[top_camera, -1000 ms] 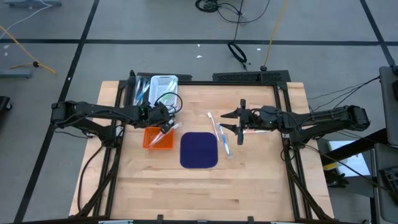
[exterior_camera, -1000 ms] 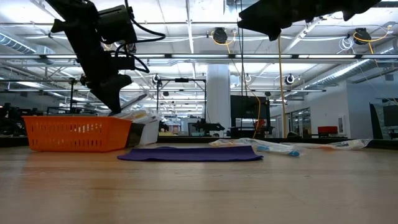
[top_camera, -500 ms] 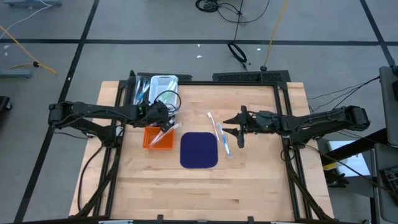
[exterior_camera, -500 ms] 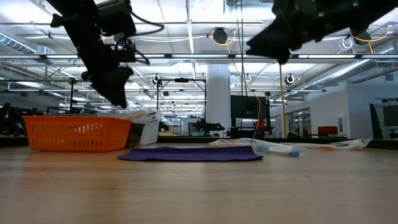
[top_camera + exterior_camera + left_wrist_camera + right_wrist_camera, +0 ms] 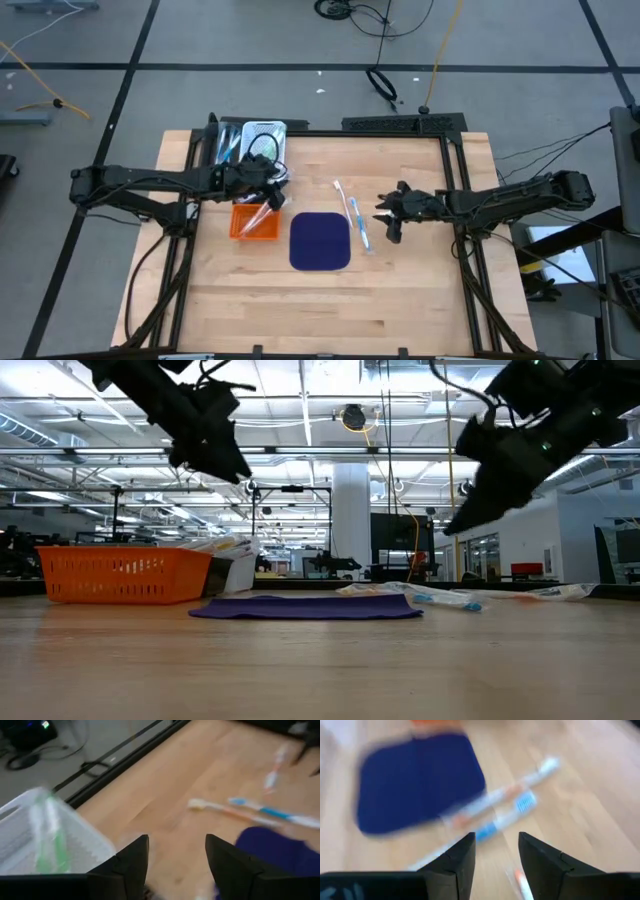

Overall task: Pick & Place Toothbrushes
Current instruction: Put the orange toothbrush into the orange bin

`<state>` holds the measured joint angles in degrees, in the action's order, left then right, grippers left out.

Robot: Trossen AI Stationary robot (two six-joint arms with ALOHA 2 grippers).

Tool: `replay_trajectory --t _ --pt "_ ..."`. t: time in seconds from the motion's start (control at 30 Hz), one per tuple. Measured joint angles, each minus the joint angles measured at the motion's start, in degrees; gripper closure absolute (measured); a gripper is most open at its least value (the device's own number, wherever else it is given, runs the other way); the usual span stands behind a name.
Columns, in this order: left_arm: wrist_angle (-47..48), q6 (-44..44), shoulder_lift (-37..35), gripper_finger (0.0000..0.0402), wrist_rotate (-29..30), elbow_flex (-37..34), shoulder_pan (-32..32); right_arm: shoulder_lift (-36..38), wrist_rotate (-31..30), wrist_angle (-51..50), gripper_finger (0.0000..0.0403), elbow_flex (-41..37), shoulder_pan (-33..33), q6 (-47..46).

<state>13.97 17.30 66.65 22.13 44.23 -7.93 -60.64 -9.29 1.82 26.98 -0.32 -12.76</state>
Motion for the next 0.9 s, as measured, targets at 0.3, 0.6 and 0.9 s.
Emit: replay_trajectory --t 0.3,0.6,0.9 --pt "-5.6 -2.0 0.5 0.0215 -1.3 0.0 2.1 0.0 -2.6 -15.6 0.0277 0.0 -3.5 2.5" --pt "-5.8 -2.0 0.5 0.0215 -1.3 0.0 2.5 -0.1 0.5 -19.9 0.0271 0.0 -6.0 8.7" --pt "-6.8 -2.1 0.5 0.0215 -1.3 0.0 2.5 -5.3 0.4 -21.4 0.0271 0.0 -7.6 11.8"
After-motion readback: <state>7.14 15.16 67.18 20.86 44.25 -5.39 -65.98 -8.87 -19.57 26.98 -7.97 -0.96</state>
